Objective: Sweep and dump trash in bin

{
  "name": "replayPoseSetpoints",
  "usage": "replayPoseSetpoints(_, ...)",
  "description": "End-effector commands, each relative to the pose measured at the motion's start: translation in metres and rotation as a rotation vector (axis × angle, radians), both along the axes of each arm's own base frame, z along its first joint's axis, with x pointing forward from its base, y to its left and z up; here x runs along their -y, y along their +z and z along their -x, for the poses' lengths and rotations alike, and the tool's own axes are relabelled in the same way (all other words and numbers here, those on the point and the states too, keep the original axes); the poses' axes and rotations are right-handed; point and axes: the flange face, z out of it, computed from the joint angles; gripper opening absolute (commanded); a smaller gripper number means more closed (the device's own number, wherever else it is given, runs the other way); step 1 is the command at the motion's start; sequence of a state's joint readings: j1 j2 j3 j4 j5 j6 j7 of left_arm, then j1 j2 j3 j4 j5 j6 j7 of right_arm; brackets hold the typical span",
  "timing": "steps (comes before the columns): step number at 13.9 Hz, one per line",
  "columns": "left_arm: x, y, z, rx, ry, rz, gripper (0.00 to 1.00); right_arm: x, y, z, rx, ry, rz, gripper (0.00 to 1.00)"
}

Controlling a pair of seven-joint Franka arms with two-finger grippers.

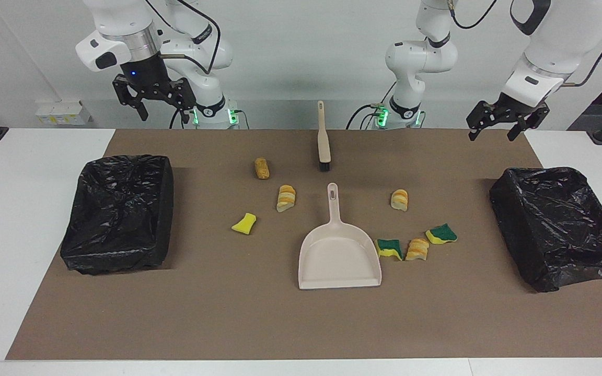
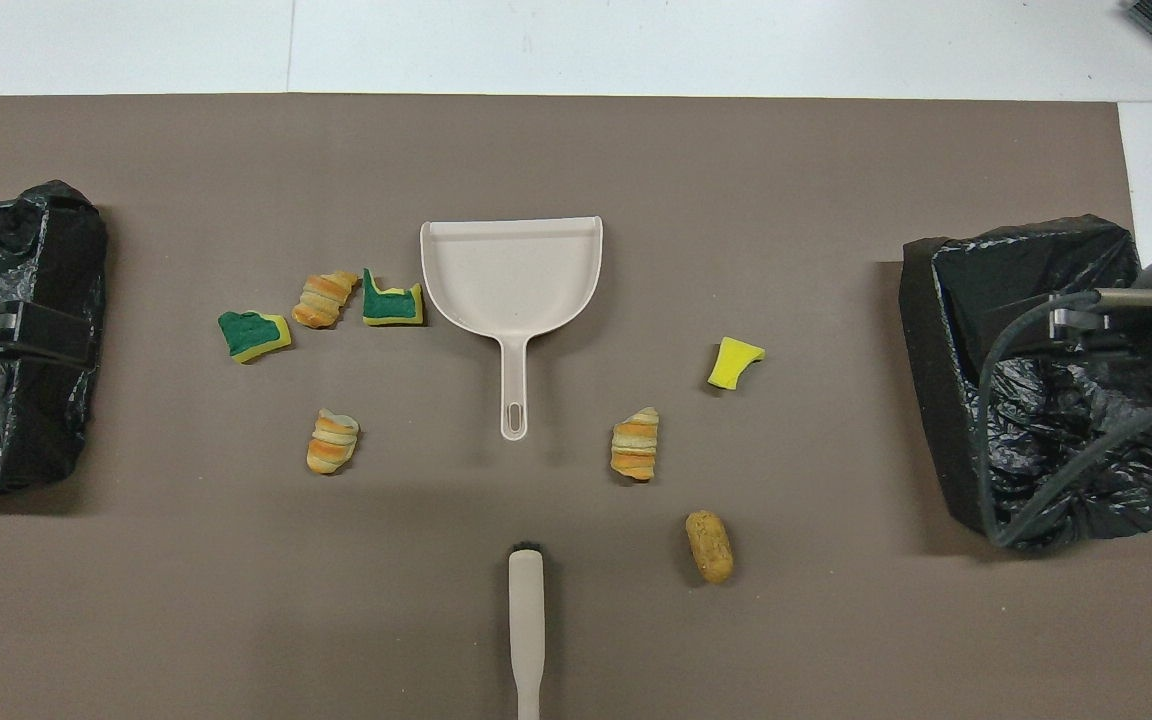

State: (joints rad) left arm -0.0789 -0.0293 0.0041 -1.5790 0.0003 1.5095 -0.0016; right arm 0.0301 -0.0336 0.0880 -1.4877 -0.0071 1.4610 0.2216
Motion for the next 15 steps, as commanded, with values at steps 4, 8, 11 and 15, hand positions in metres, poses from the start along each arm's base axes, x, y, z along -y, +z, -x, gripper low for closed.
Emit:
replayPoseSetpoints(4,0.002,-0.006,0.011,-0.017,-0.008,0.009,1.00,0.012,0.000,0.000,0.008,0.006,-0.017,1.00)
replayPoseSetpoints(8,0.030,-0.037,0.020,-0.023,-0.039,0.041,1.00,0.015,0.000,-0.001,0.008,0.001,-0.017,1.00)
replayPoseSetpoints(11,0.062,-0.068,0.034,0.004,-0.013,0.047,1.00,0.016,0.000,-0.001,0.008,0.000,-0.017,1.00)
replayPoseSetpoints(15,0.107,-0.103,0.060,-0.013,-0.073,0.044,1.00,0.016,0.000,-0.001,0.008,0.000,-0.017,1.00)
